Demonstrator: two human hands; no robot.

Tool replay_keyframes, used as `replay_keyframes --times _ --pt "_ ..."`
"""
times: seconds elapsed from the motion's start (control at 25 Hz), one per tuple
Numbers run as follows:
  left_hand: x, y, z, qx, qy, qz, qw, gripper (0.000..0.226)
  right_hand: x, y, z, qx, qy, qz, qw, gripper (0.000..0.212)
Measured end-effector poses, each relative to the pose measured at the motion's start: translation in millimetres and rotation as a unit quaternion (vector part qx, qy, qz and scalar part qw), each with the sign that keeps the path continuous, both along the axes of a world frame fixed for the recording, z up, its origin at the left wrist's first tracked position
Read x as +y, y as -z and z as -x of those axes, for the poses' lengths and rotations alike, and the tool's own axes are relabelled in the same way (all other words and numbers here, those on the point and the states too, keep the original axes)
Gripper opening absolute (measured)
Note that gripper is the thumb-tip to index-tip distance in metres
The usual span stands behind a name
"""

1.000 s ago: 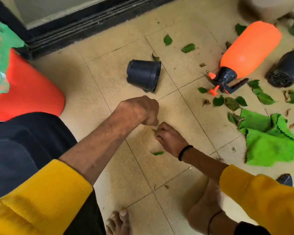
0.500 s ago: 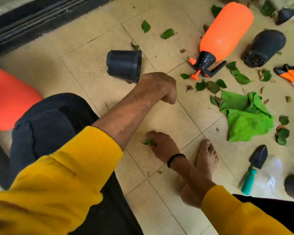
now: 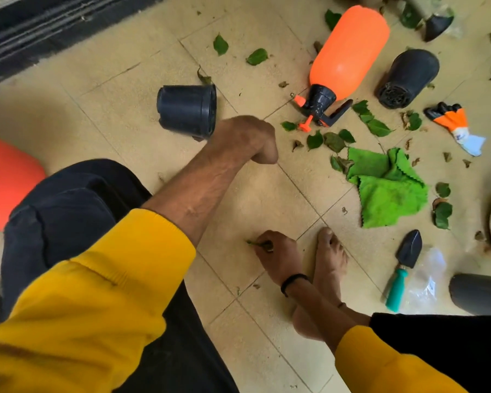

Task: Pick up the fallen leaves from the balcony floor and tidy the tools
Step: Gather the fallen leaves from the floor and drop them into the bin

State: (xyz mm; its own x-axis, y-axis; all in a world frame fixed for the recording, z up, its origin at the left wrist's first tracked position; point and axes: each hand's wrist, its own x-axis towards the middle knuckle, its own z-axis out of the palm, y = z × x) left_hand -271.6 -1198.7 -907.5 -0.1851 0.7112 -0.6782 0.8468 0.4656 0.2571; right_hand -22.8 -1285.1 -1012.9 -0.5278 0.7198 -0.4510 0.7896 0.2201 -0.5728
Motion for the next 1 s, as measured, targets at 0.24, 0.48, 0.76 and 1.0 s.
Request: replay_keyframes --times 0.24,0.48,0.76,1.0 --pt "-4.5 31.6 -44.7 -0.450 -0.485 -0.031 0.749 0.025 92.8 -82.5 68.5 0.154 0.139 -0.088 0.974 0.008" --pt "13.1 60.1 -74.4 -0.662 -0.628 -0.002 0.409 0.034 142.2 -109.4 71.2 -0.011 -0.016 -0.141 0.990 0.023" --pt "58.6 96.9 -115.6 -0.694 -0.654 -0.059 0.296 0.031 305.5 -41.3 22.8 -0.197 0.047 -0.073 0.977 0.100" --pt "68.4 125.9 -125.5 -0.689 -0.658 -0.125 0.279 0.026 322.3 18.2 30.3 -0.178 0.017 -0.110 0.978 0.115"
